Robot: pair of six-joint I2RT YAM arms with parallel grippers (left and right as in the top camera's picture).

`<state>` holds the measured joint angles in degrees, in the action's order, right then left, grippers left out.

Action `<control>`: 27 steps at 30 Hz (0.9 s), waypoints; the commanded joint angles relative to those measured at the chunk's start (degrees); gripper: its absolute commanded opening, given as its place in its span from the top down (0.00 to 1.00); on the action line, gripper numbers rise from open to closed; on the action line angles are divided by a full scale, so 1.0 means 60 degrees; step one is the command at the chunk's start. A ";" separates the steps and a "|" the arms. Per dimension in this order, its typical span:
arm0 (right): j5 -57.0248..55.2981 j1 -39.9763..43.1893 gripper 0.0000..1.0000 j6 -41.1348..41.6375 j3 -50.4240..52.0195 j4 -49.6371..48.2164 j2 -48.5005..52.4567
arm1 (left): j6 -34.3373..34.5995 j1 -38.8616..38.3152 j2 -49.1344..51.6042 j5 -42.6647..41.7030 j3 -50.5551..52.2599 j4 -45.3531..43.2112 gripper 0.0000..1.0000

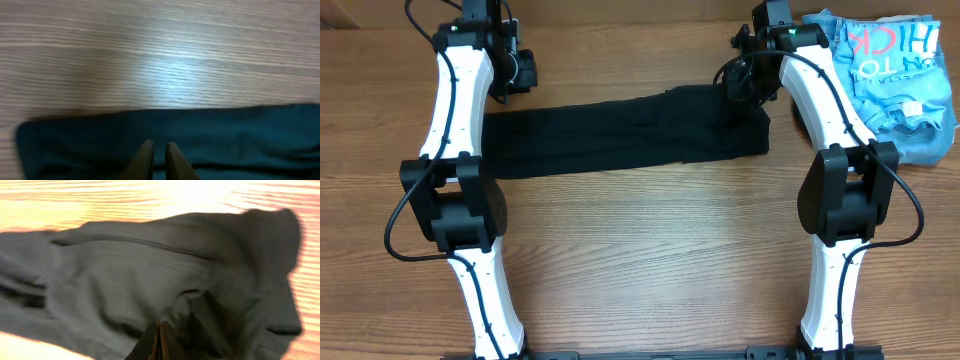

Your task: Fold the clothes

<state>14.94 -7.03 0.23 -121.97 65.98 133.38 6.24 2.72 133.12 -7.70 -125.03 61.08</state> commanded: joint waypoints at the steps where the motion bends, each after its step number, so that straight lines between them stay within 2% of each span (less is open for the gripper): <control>1: 0.0736 -0.0222 0.96 -0.1690 -0.0182 -0.0087 -0.0087 | 0.0106 -0.0182 0.0117 -0.0922 0.1348 -0.1118 0.89; 5: 0.0699 -0.0393 0.96 -0.2120 -0.0138 -0.0084 -0.0084 | -0.0087 -0.0769 0.0117 -0.1056 0.2681 -0.3475 0.93; 6: 0.0561 -0.0390 0.96 -0.2116 -0.0062 -0.0080 -0.0084 | -0.0368 -0.0907 0.0117 -0.1064 0.2707 -0.3727 0.94; 7: 0.0302 -0.0390 0.96 -0.2116 0.0004 -0.0055 -0.0084 | -0.1268 -0.1086 0.0117 -0.1315 0.2707 -0.3792 0.94; 8: 0.0193 -0.0390 0.96 -0.2116 0.0040 -0.0069 -0.0084 | -0.1960 -0.1188 0.0117 -0.1621 0.2707 -0.3781 0.87; 10: 0.0168 -0.0390 0.96 -0.2116 0.0076 -0.0120 -0.0084 | -0.4371 -0.1559 0.0117 -0.1872 0.2707 -0.3614 0.58; 11: 0.0164 -0.0390 0.96 -0.2116 0.0076 -0.0120 -0.0084 | -0.5133 -0.1705 0.0117 -0.1599 0.2707 -0.3537 0.53; 15: 0.0164 -0.0390 0.95 -0.2116 0.0076 -0.0208 -0.0084 | -0.7351 -0.1716 0.0117 -0.1410 0.2707 -0.2492 0.53; 18: 0.0164 -0.0390 0.93 -0.2116 0.0076 -0.0259 -0.0084 | -0.8058 -0.1708 0.0117 -0.1410 0.2707 -0.2084 0.48; 21: 0.0160 -0.0390 0.92 -0.2116 0.0076 -0.0262 -0.0084 | -0.8142 -0.1708 0.0117 -0.1647 0.2707 -0.1774 0.44; 24: 0.0164 -0.0390 0.92 -0.2116 0.0076 -0.0262 -0.0084 | -0.8196 -0.1708 0.0098 -0.1759 0.2692 -0.1555 0.44; 27: 0.0164 -0.0390 0.90 -0.2116 0.0076 -0.0262 -0.0084 | -0.8433 -0.1705 -0.0051 -0.2437 0.2444 -0.1126 0.45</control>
<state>16.05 -9.43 -12.08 -121.80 64.53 133.38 -42.17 -7.77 133.45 -17.89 -109.10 53.06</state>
